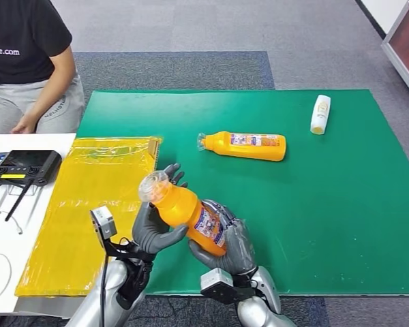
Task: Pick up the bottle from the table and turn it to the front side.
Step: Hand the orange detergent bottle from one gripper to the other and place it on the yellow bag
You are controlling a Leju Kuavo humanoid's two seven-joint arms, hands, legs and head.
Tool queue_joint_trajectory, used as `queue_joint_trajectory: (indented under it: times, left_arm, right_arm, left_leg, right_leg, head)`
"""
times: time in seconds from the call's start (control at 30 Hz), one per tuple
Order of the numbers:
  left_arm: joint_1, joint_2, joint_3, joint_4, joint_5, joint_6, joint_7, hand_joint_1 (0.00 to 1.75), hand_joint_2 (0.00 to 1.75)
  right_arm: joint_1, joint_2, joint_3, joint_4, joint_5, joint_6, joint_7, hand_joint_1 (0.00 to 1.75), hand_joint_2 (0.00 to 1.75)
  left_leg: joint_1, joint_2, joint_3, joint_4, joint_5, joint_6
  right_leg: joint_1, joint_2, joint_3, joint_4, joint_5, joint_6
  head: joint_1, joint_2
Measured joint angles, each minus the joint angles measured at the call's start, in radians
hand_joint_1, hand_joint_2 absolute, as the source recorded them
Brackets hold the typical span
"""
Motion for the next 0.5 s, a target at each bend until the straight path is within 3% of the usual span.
queue_joint_trajectory:
  times: [0.2,0.27,0.4,0.5]
  left_arm:
    - [-0.016,0.0,0.0,0.022,0.007,-0.006,0.015,0.0,1.75]
    - [-0.021,-0.001,0.0,0.03,0.008,-0.006,0.016,0.09,1.75]
    - [-0.031,-0.002,-0.001,0.04,0.008,-0.006,0.017,1.75,1.75]
    - [-0.039,-0.003,-0.008,0.046,0.005,-0.013,0.018,1.75,1.75]
  right_arm:
    - [-0.002,0.0,0.011,-0.003,-0.007,0.001,0.0,1.75,1.75]
    - [-0.003,0.0,0.012,-0.003,-0.008,0.001,0.0,1.75,1.75]
    - [-0.005,0.0,0.015,-0.006,-0.011,0.0,0.0,1.75,1.75]
    - [-0.008,0.0,0.016,-0.01,-0.015,-0.002,0.001,1.75,1.75]
  left_leg:
    - [0.0,0.0,0.0,0.0,0.0,0.0]
    - [0.0,0.0,0.0,0.0,0.0,0.0]
    - [0.0,0.0,0.0,0.0,0.0,0.0]
    - [0.0,0.0,0.0,0.0,0.0,0.0]
  right_leg:
    - [0.0,0.0,0.0,0.0,0.0,0.0]
    - [0.0,0.0,0.0,0.0,0.0,0.0]
    - [0.0,0.0,0.0,0.0,0.0,0.0]
    - [0.0,0.0,0.0,0.0,0.0,0.0]
  head:
    - [0.0,0.0]
    - [0.0,0.0]
    - [0.0,0.0]
    - [0.0,0.0]
